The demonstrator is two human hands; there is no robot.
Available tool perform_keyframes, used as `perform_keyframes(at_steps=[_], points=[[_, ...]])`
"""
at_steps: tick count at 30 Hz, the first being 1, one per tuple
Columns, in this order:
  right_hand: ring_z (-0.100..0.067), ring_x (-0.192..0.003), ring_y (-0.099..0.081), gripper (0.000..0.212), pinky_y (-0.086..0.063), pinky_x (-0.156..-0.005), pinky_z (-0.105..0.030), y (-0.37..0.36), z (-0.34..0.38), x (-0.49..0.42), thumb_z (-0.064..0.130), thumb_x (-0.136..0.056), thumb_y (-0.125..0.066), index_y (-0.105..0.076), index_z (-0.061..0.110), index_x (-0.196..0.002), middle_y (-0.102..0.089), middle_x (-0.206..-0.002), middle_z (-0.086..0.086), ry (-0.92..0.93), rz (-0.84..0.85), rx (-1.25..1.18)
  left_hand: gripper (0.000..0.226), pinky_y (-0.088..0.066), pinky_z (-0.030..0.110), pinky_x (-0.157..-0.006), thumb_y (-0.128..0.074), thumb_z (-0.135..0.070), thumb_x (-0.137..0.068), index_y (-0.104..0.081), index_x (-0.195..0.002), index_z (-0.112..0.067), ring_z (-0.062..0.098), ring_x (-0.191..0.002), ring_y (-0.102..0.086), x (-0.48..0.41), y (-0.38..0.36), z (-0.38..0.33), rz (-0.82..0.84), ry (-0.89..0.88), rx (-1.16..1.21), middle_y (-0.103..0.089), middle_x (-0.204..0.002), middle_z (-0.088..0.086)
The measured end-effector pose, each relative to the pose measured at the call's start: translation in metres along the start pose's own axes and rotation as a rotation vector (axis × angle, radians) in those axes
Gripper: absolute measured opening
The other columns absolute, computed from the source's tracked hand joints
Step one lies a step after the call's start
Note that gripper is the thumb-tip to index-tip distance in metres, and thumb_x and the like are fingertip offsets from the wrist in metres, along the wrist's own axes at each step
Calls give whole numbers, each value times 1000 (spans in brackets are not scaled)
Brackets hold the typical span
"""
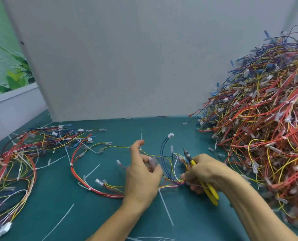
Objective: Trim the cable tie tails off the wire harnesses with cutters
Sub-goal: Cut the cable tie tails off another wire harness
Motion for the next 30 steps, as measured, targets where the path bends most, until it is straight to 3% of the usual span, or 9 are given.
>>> perform_keyframes(at_steps=[4,6,11,13,17,19,25,27,30], points=[[-20,-43,-59,19,-52,-48,-28,-8,2,4,13,-80,-75,-59,3,-80,-65,-56,-9,12,36,172,23,-46,35,-77,-50,-36,-91,-50,-112,-27,25,-100,-59,-1,-16,7,254,-12,-824,-62,-100,-1],[-18,-40,-56,22,-49,-45,-25,-9,1,5,18,-80,-76,-59,5,-78,-64,-54,-5,12,65,214,29,-44,35,-78,-46,-50,-93,-58,-104,-26,24,-105,-53,-1,-19,9,302,-33,-1012,-53,-104,0],[-14,-51,-58,25,-49,-53,-27,12,12,9,32,-75,-79,-61,15,-77,-64,-61,1,129,53,318,27,-38,30,-87,-49,-42,-95,-64,-111,-28,19,-106,-47,-6,-10,-1,273,-176,-838,-46,-104,-4],[-10,-57,-59,19,-48,-60,-28,25,26,12,25,-73,-79,-62,17,-77,-65,-65,4,258,-36,341,23,-38,27,-94,-57,-26,-94,-67,-115,-22,16,-107,-52,-11,1,-13,254,-257,-641,-55,-110,-3],[0,-55,-52,22,-40,-54,-12,29,59,30,5,-72,-71,-61,23,-80,-62,-65,15,556,-137,319,24,-36,4,-85,-68,-3,-83,-74,-102,-16,9,-92,-62,-15,19,-41,289,-415,-436,-68,-99,-5],[-2,-58,-54,23,-42,-55,-14,19,68,35,9,-72,-70,-63,28,-83,-62,-66,14,629,-143,369,24,-38,5,-84,-68,-1,-82,-75,-99,-16,8,-90,-62,-7,13,-46,403,-501,-442,-70,-97,-7],[-17,-76,-51,18,-43,-70,-33,-26,63,35,30,-78,-71,-59,25,-91,-60,-76,4,770,-127,548,41,-49,31,-87,-57,7,-79,-73,-107,-18,22,-98,-63,27,-15,-29,668,-685,-559,-71,-108,-5],[-16,-78,-50,18,-43,-71,-33,-28,56,32,35,-80,-69,-58,26,-92,-59,-78,6,775,-133,564,40,-46,31,-93,-55,4,-83,-71,-112,-19,18,-105,-59,27,-15,-20,658,-657,-522,-67,-116,-8],[-10,-74,-48,18,-39,-65,-24,-28,53,30,35,-81,-70,-58,29,-93,-54,-75,12,780,-148,546,33,-35,15,-98,-59,-6,-87,-68,-115,-22,9,-110,-52,23,-14,-14,616,-602,-487,-60,-119,-11]])
Point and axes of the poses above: each hand's wrist, its own x-axis away from the middle knuckle, its own y-axis out of the back of the hand, z = x × y, the point moved 10 cm from there along -x, towards the middle knuckle
